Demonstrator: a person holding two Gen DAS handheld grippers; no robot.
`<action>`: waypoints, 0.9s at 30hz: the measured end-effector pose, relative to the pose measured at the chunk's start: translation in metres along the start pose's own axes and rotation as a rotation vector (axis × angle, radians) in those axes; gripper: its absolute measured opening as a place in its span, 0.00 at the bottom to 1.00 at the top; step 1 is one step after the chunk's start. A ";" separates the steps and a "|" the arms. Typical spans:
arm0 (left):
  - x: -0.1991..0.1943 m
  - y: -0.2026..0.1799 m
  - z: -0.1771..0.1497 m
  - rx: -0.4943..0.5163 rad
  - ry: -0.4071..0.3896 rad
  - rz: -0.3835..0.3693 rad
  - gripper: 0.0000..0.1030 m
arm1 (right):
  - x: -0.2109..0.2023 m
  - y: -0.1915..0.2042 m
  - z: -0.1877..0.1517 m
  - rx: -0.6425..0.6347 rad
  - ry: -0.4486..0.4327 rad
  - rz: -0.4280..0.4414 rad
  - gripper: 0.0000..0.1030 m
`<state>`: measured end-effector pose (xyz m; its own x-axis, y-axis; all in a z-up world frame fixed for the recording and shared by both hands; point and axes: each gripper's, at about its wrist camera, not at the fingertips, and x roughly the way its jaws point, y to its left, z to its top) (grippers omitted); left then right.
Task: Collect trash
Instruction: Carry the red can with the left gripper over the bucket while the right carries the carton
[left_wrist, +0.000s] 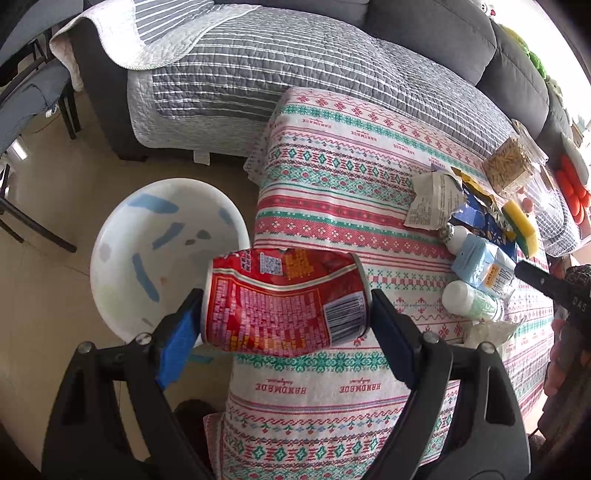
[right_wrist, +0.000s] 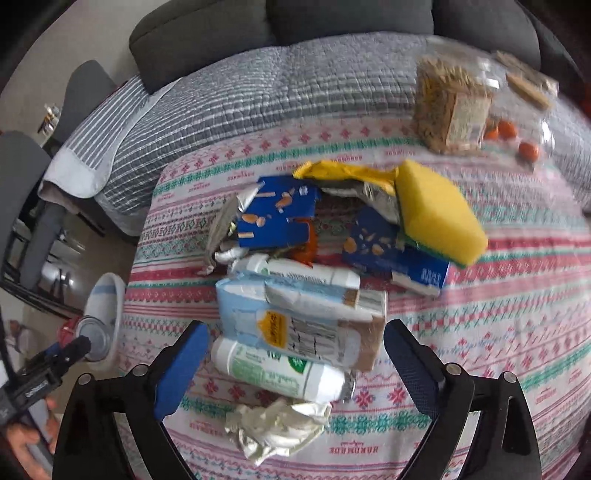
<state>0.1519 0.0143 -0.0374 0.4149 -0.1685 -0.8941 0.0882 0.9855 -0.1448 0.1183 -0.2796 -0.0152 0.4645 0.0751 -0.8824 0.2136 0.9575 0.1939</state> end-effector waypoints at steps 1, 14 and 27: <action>-0.001 0.002 0.000 -0.002 0.000 -0.003 0.84 | -0.002 0.009 0.002 -0.054 -0.015 -0.024 0.94; -0.003 0.027 -0.011 -0.018 0.020 -0.005 0.84 | 0.034 0.020 0.005 -0.378 0.065 -0.094 0.61; 0.004 0.002 0.001 0.018 0.013 -0.038 0.85 | 0.040 -0.022 -0.013 -0.329 0.171 -0.038 0.63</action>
<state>0.1548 0.0159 -0.0407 0.3990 -0.2058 -0.8936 0.1202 0.9778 -0.1715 0.1209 -0.2945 -0.0600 0.3058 0.0569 -0.9504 -0.0727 0.9967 0.0362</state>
